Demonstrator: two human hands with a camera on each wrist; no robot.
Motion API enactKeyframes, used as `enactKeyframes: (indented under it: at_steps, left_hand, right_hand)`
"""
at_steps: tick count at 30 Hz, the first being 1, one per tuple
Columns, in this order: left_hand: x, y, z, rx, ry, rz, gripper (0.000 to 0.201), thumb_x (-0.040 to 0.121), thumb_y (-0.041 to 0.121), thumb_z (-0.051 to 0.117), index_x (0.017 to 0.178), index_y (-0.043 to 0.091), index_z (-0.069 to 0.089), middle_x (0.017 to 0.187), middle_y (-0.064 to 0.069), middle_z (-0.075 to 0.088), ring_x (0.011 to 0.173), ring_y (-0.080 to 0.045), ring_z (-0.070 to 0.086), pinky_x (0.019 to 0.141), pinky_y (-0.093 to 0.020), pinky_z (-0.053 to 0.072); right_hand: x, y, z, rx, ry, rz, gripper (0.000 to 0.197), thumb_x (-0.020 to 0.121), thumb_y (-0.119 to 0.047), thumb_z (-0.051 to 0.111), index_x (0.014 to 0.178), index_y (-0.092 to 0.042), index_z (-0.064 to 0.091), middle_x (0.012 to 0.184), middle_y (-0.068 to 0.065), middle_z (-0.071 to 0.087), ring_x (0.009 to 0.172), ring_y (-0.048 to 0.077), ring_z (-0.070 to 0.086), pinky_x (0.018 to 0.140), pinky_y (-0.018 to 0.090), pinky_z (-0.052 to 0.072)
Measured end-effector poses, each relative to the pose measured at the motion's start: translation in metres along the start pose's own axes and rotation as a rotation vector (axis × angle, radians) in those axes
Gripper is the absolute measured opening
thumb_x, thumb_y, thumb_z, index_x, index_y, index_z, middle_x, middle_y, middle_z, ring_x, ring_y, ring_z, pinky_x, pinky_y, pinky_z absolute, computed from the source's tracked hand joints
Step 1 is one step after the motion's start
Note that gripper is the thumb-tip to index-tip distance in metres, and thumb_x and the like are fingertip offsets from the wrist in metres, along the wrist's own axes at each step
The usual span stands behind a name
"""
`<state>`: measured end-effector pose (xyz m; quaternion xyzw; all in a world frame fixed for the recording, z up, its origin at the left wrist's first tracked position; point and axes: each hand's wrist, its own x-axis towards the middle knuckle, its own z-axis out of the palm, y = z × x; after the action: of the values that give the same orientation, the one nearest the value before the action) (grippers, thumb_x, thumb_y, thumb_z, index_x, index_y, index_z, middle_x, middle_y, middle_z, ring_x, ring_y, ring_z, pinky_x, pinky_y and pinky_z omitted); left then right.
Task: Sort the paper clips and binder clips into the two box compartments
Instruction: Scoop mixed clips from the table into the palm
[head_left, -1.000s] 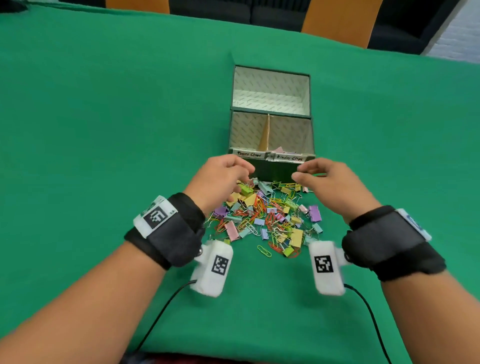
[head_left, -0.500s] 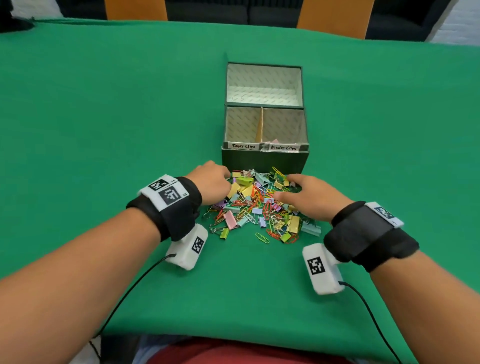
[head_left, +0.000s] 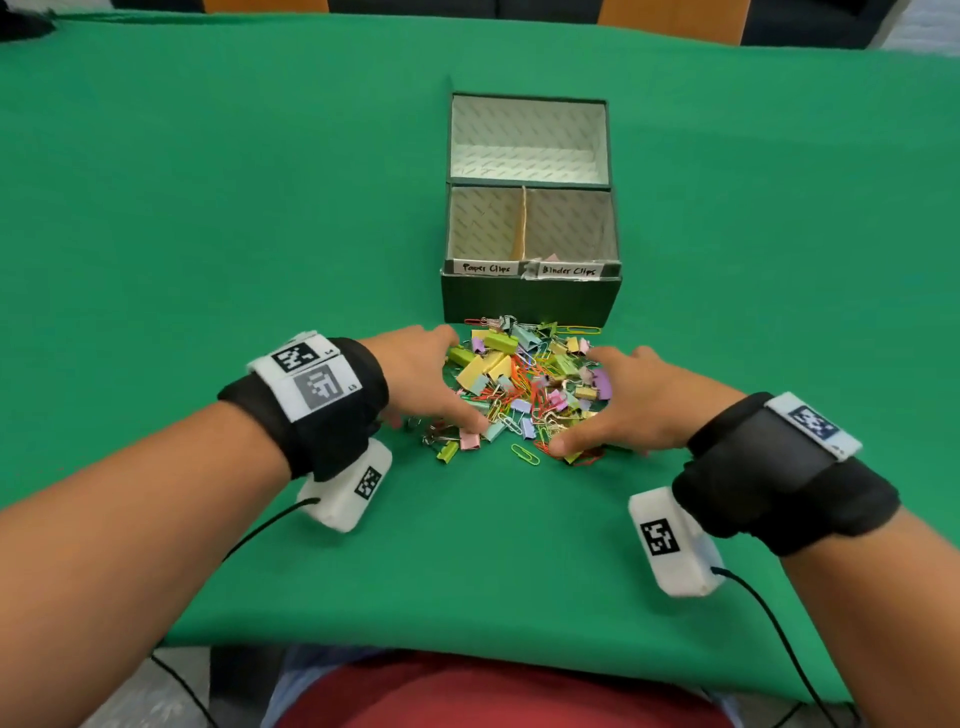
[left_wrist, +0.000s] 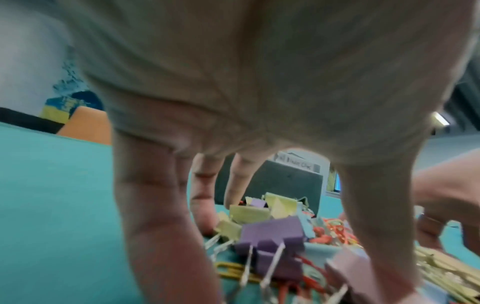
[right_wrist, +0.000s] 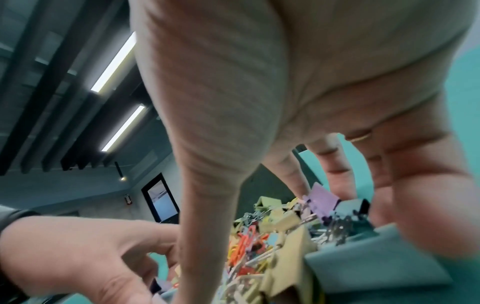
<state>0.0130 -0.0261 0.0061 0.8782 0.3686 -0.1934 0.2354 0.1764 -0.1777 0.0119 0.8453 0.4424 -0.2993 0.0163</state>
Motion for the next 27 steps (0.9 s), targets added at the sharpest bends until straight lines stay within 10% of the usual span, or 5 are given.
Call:
enactKeyframes:
  at_steps: [4,8,16,27]
  left_hand:
    - [-0.003,0.002,-0.001,-0.130,-0.027,0.066,0.102,0.065,0.050,0.082,0.146,0.031,0.022,0.122,-0.005,0.047,0.064,-0.016,0.071,0.073,-0.032,0.058]
    - [-0.004,-0.001,0.001,-0.047,-0.012,0.139,0.112,0.060,0.044,0.087,0.148,0.030,0.019,0.137,-0.007,0.047,0.099,-0.017,0.059,0.089,-0.023,0.043]
    - [0.000,-0.008,0.003,-0.039,0.072,0.187,0.101,0.060,0.036,0.089,0.142,0.036,0.029,0.112,-0.001,0.049,0.085,-0.014,0.050,0.078,-0.025,0.040]
    - [0.011,-0.003,0.016,-0.138,0.126,0.237,0.086,0.061,0.032,0.088,0.132,0.034,0.039,0.091,0.006,0.056,0.076,-0.010,0.055,0.066,-0.026,0.043]
  right_hand:
    - [0.004,-0.007,0.000,0.027,0.005,-0.050,0.126,0.050,-0.067,0.081,0.150,-0.031,0.014,0.138,0.009,0.034,0.081,0.021,0.065,0.083,0.035,0.053]
    - [0.005,-0.011,0.006,-0.008,-0.011,-0.064,0.134,0.050,-0.060,0.086,0.152,-0.033,0.003,0.147,0.011,0.024,0.126,0.034,0.046,0.101,0.041,0.042]
    - [0.010,-0.013,0.008,-0.001,0.022,-0.088,0.132,0.055,-0.048,0.089,0.152,-0.034,0.002,0.151,0.012,0.019,0.128,0.035,0.045,0.101,0.038,0.041]
    - [0.014,-0.038,0.018,-0.122,0.014,-0.084,0.141,0.041,-0.075,0.080,0.146,-0.048,-0.010,0.151,0.013,0.013,0.137,0.044,0.025,0.105,0.056,0.038]
